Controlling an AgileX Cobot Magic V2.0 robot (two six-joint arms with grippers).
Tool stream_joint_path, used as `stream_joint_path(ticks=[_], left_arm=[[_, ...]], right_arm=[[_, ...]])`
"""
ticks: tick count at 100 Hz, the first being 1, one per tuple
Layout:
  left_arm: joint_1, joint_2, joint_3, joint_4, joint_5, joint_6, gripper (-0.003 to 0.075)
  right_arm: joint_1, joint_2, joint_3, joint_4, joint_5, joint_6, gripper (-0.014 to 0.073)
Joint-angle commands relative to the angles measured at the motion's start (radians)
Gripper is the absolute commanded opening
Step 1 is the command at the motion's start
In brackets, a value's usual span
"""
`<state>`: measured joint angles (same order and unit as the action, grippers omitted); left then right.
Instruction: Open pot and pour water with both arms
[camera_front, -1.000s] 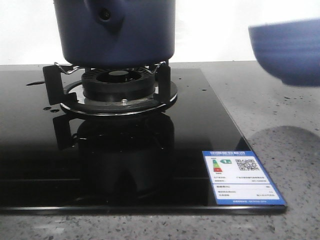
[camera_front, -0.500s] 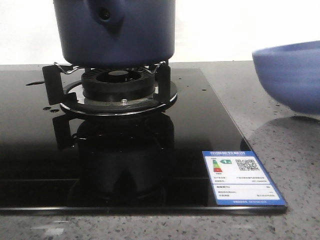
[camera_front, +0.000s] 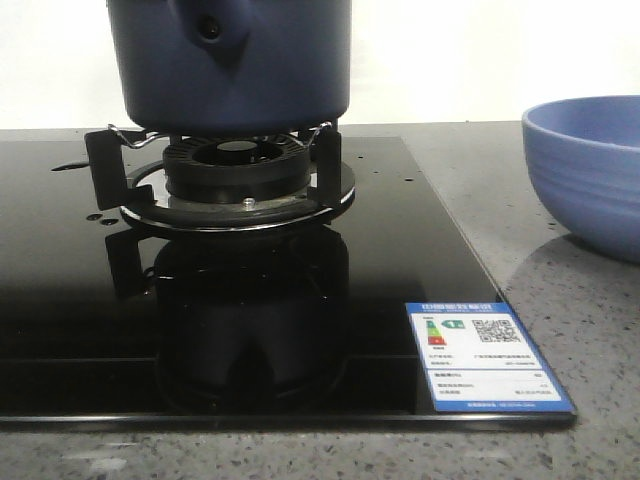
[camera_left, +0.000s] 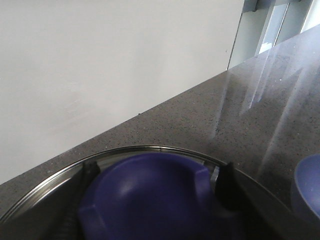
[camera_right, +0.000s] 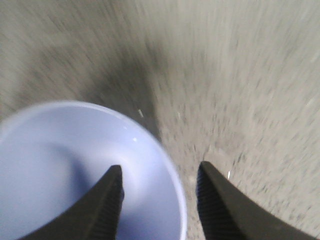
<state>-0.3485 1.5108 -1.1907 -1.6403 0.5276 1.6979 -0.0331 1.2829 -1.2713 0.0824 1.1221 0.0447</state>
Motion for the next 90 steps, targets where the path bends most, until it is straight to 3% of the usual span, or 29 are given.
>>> stream_joint_path(ticks=[1,8,16,48,81,90], left_arm=[[-0.008,-0.035,-0.044,-0.049,0.033,0.031,0.0315],[-0.008,-0.034,-0.044,-0.049,0.033,0.033,0.0315],[-0.008,-0.029,-0.044,-0.049,0.033,0.037,0.0315],[-0.008,0.015,-0.044,-0.079,0.044,0.055,0.0315],[-0.008,0.023,-0.044,-0.052,0.067,0.055,0.0317],[-0.008,0.017,-0.044,-0.048,0.058,0.055,0.0375]], right_arm=[[-0.006,-0.097,-0.067,0.016,-0.063,-0.012,0.0281],[-0.006,-0.156,-0.083,0.044,-0.081,-0.012,0.0167],[-0.006,-0.231,-0.088,0.069,-0.114,-0.012,-0.0070],[-0.004,-0.419,-0.088,0.073,-0.163,-0.015,-0.0062],[-0.004,-0.433,-0.088,0.073,-0.146,-0.015,-0.0062],[-0.004,-0.433,-0.088,0.073,-0.140,-0.015,-0.0062]])
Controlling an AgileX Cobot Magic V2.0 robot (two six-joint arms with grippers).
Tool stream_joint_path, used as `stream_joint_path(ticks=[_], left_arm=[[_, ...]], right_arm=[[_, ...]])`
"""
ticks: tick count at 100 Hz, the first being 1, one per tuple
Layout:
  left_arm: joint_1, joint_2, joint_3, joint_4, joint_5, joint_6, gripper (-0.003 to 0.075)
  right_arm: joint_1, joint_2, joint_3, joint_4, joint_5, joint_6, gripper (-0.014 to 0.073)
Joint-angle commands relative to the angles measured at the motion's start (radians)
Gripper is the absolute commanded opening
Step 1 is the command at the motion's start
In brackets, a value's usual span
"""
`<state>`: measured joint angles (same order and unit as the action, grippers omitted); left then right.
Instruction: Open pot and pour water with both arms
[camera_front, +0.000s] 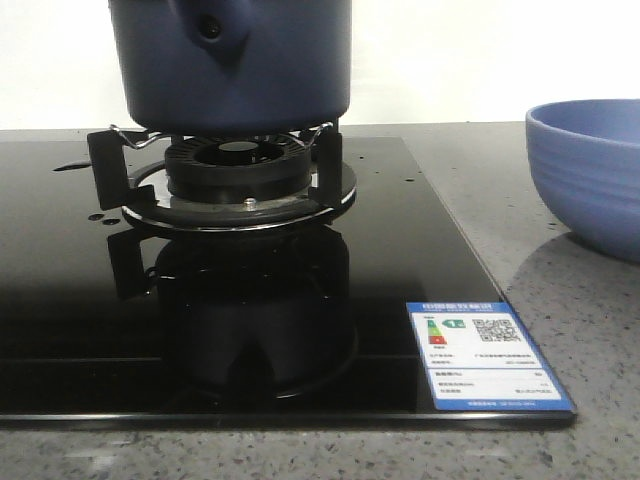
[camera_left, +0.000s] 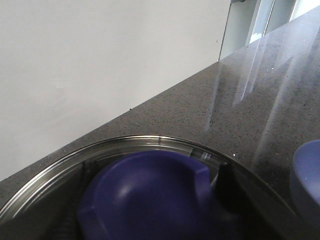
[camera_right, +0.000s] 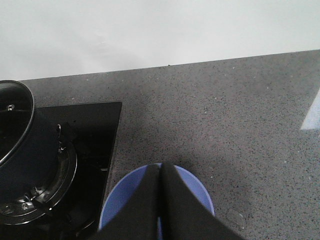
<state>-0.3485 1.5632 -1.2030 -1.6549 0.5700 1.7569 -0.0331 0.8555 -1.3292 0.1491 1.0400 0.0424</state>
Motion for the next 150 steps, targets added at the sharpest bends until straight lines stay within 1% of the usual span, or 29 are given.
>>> stream_joint_path(ticks=[1,12,19,34,42,46,49,56,58,60,61,63,64,65,66,69,70,74,89,99,115,121,136,150], left_arm=[[-0.008,-0.037,-0.032,-0.034,0.016,-0.004,0.0384],[-0.008,-0.059,-0.032,-0.034,-0.019,-0.004,0.0549],[-0.008,-0.084,-0.032,-0.034,-0.044,-0.004,0.0610],[0.001,-0.176,-0.032,-0.034,-0.060,-0.004,0.0619],[0.001,-0.244,-0.023,-0.032,-0.063,-0.011,0.0617],[0.001,-0.278,-0.009,-0.032,-0.063,-0.020,0.0597],[0.001,-0.315,0.003,-0.029,-0.066,-0.036,0.0568],[0.001,-0.395,0.051,-0.009,-0.090,-0.078,0.0442],[0.001,-0.421,0.078,0.006,-0.100,-0.092,0.0377],[0.001,-0.437,0.092,0.011,-0.106,-0.094,0.0342],[0.001,-0.455,0.107,0.013,-0.109,-0.094,0.0305],[0.001,-0.482,0.122,0.020,-0.116,-0.094,0.0268],[0.001,-0.500,0.148,0.024,-0.122,-0.094,0.0211],[0.001,-0.500,0.148,0.026,-0.125,-0.094,0.0211],[0.001,-0.527,0.165,0.029,-0.132,-0.094,0.0174],[0.001,-0.555,0.200,0.034,-0.144,-0.094,0.0099],[0.001,-0.573,0.218,0.037,-0.148,-0.094,0.0063],[0.001,-0.627,0.272,0.048,-0.161,-0.094,-0.0020],[0.001,-0.818,0.455,0.050,-0.210,-0.094,-0.0020],[0.001,-0.956,0.574,0.050,-0.272,-0.096,-0.0020],[0.001,-1.157,0.738,0.048,-0.385,-0.113,-0.0020],[0.001,-1.218,0.800,0.048,-0.408,-0.113,-0.0020],[0.001,-1.350,0.912,0.050,-0.406,-0.113,-0.0020],[0.001,-1.407,0.957,0.050,-0.395,-0.113,-0.0020]], right_arm=[[-0.004,-0.006,-0.030,0.006,-0.056,-0.012,-0.0062],[-0.004,-0.006,-0.028,0.006,-0.055,-0.012,-0.0062],[-0.004,-0.006,-0.022,0.006,-0.055,-0.012,-0.0062],[-0.004,-0.007,-0.019,0.006,-0.077,-0.021,-0.0062],[-0.002,-0.012,-0.019,0.006,-0.093,-0.060,-0.0062],[0.000,-0.017,-0.017,0.006,-0.093,-0.069,-0.0062],[0.007,-0.021,-0.014,0.006,-0.093,-0.071,-0.0062],[0.034,-0.049,0.019,0.006,-0.115,-0.109,-0.0062],[0.045,-0.060,0.034,0.006,-0.122,-0.126,-0.0062],[0.055,-0.072,0.052,0.006,-0.129,-0.145,-0.0062],[0.059,-0.081,0.058,0.006,-0.131,-0.151,-0.0062],[0.069,-0.090,0.079,0.006,-0.138,-0.164,-0.0062],[0.076,-0.104,0.094,0.006,-0.144,-0.171,-0.0062],[0.079,-0.104,0.102,0.006,-0.147,-0.174,-0.0062],[0.084,-0.114,0.118,0.006,-0.154,-0.177,-0.0062],[0.095,-0.136,0.154,0.006,-0.170,-0.189,-0.0062],[0.098,-0.142,0.163,0.006,-0.175,-0.193,-0.0062],[0.110,-0.179,0.222,0.006,-0.209,-0.197,-0.0062],[0.135,-0.349,0.444,0.007,-0.342,-0.197,-0.0062],[0.141,-0.476,0.593,0.009,-0.418,-0.197,-0.0062],[0.145,-0.684,0.769,0.014,-0.458,-0.197,-0.0064],[0.145,-0.756,0.816,0.021,-0.462,-0.197,-0.0064],[0.145,-0.876,0.874,0.021,-0.469,-0.197,-0.0063],[0.145,-0.875,0.879,0.021,-0.472,-0.197,-0.0063]])
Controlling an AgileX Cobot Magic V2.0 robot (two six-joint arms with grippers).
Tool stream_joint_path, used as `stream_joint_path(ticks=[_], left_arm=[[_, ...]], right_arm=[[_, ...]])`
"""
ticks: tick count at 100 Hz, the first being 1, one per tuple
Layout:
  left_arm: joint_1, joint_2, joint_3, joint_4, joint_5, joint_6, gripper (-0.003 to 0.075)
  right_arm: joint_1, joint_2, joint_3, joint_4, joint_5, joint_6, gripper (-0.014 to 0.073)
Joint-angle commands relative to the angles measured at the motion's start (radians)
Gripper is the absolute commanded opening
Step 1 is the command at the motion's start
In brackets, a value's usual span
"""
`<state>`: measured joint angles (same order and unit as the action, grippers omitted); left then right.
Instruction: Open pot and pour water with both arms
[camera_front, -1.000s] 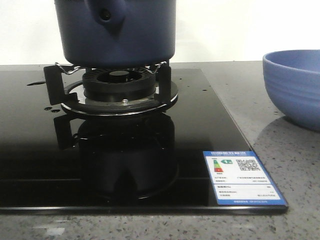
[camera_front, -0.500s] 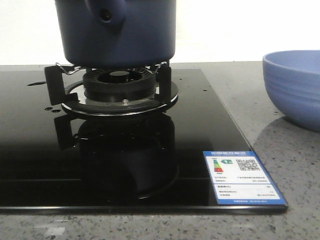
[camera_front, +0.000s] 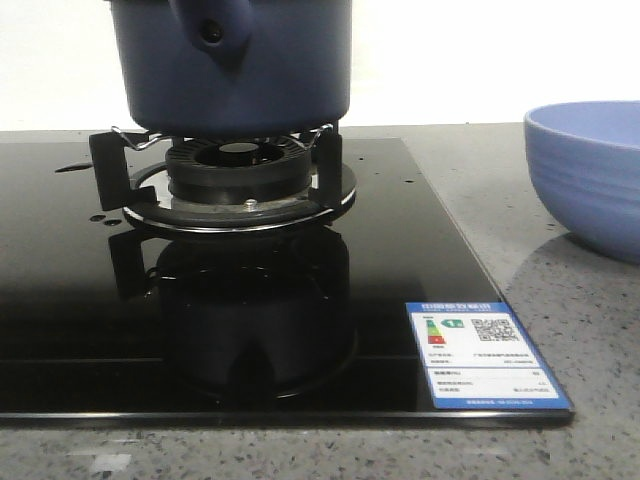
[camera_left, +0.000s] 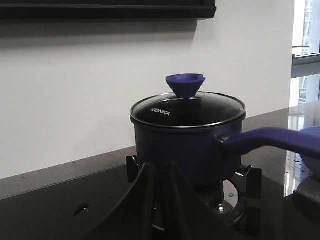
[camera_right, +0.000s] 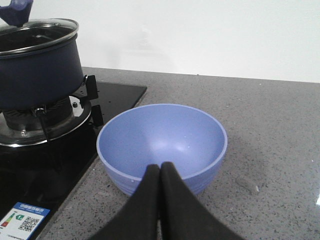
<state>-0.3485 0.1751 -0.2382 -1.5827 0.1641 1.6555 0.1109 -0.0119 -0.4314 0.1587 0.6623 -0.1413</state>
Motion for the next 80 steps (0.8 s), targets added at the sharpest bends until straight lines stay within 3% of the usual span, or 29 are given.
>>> stream_joint_path(ticks=[1,63,73,80], left_arm=[[0.001,-0.022,-0.008,-0.023,0.011,-0.012,-0.0020],[0.001,-0.024,-0.006,-0.027,0.009,-0.012,-0.0020],[0.001,-0.024,-0.006,0.048,-0.007,-0.005,-0.0020],[0.001,-0.024,-0.006,0.197,-0.031,-0.013,-0.0020]], right_arm=[[0.001,-0.008,-0.019,0.011,-0.095,-0.013,-0.0063],[0.001,-0.008,-0.019,0.011,-0.095,-0.013,-0.0063],[0.001,-0.008,-0.019,0.011,-0.095,-0.013,-0.0063],[0.001,-0.008,-0.019,0.011,-0.095,-0.013,-0.0063]])
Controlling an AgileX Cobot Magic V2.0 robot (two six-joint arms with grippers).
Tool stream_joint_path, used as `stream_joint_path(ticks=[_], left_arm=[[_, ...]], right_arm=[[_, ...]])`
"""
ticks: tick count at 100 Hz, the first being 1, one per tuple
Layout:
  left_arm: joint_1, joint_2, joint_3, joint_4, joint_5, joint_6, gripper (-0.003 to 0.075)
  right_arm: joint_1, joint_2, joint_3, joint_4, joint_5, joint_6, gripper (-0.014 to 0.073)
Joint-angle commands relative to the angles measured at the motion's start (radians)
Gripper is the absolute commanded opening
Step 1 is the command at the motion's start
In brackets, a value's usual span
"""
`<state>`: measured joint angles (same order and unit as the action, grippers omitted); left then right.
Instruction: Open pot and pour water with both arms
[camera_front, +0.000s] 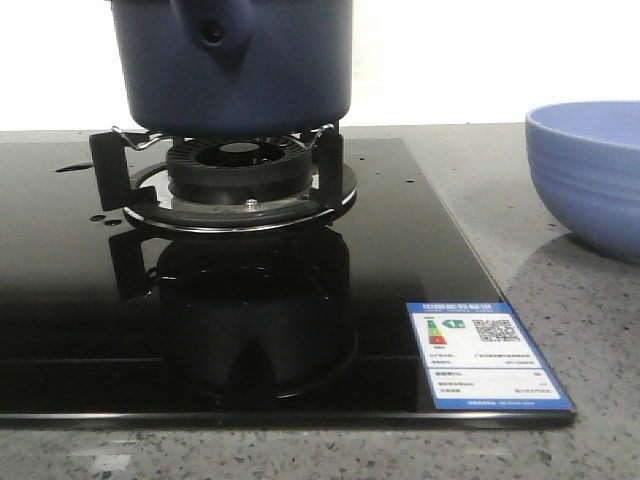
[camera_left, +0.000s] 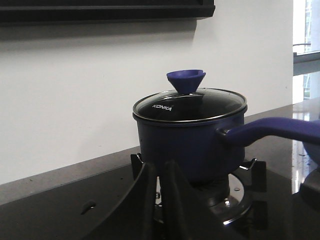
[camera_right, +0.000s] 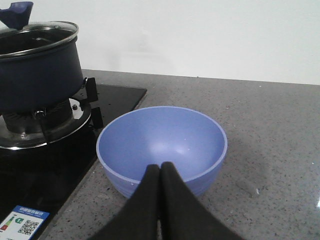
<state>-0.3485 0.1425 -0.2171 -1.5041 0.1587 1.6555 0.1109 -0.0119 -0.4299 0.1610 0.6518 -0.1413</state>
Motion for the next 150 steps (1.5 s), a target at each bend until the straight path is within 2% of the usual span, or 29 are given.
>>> stream_joint_path(ticks=[1,6,12,13,14,15,19,20,21,24,25,31,47,58,75,84,94,150], left_arm=[[0.001,0.009,-0.027,0.155,-0.036,-0.031,-0.0020],[0.001,0.009,-0.027,0.307,-0.066,-0.165,-0.0020],[0.012,0.009,-0.027,0.607,-0.085,-0.512,-0.0020],[0.012,0.009,-0.027,0.699,-0.085,-0.556,-0.0020],[0.015,0.009,-0.027,0.792,-0.085,-0.692,-0.0020],[0.019,0.009,-0.027,0.838,-0.085,-0.692,-0.0020],[0.030,0.009,-0.027,1.116,-0.058,-1.009,-0.0020],[0.031,0.009,-0.027,1.160,-0.058,-1.009,-0.0020],[0.036,0.009,-0.027,1.242,-0.039,-1.137,-0.0020],[0.046,0.009,-0.025,1.384,-0.020,-1.251,-0.0020],[0.049,0.009,-0.023,1.414,-0.010,-1.317,-0.0020],[0.082,0.009,0.002,1.571,0.010,-1.502,-0.0020],[0.200,-0.006,0.086,1.592,-0.019,-1.531,-0.0020],[0.279,-0.050,0.150,1.539,-0.020,-1.531,-0.0020],[0.352,-0.126,0.221,1.512,-0.006,-1.531,-0.0020],[0.368,-0.169,0.251,1.475,0.020,-1.531,-0.0020],[0.377,-0.172,0.251,1.453,0.138,-1.531,-0.0020],[0.377,-0.172,0.249,1.449,0.135,-1.527,-0.0020]], right_arm=[[0.001,-0.008,-0.020,0.009,-0.084,-0.013,-0.0063],[0.001,-0.008,-0.020,0.009,-0.084,-0.013,-0.0063],[0.001,-0.008,-0.020,0.009,-0.084,-0.013,-0.0063],[0.001,-0.008,-0.020,0.009,-0.084,-0.013,-0.0063],[0.001,-0.008,-0.020,0.009,-0.084,-0.013,-0.0063],[0.001,-0.008,-0.020,0.009,-0.084,-0.013,-0.0063],[0.001,-0.008,-0.020,0.009,-0.084,-0.013,-0.0063],[0.001,-0.008,-0.020,0.009,-0.084,-0.013,-0.0063],[0.001,-0.008,-0.020,0.009,-0.084,-0.013,-0.0063],[0.001,-0.008,-0.020,0.009,-0.084,-0.013,-0.0063],[0.001,-0.008,-0.020,0.009,-0.084,-0.013,-0.0063],[0.001,-0.008,-0.020,0.009,-0.084,-0.013,-0.0063],[0.001,-0.008,-0.020,0.009,-0.084,-0.013,-0.0063],[0.001,-0.008,-0.020,0.009,-0.084,-0.013,-0.0063],[0.001,-0.008,-0.020,0.009,-0.084,-0.013,-0.0063],[0.001,-0.008,-0.020,0.009,-0.084,-0.013,-0.0063],[0.001,-0.008,-0.020,0.009,-0.084,-0.013,-0.0063],[0.001,-0.008,-0.020,0.009,-0.084,-0.013,-0.0063]])
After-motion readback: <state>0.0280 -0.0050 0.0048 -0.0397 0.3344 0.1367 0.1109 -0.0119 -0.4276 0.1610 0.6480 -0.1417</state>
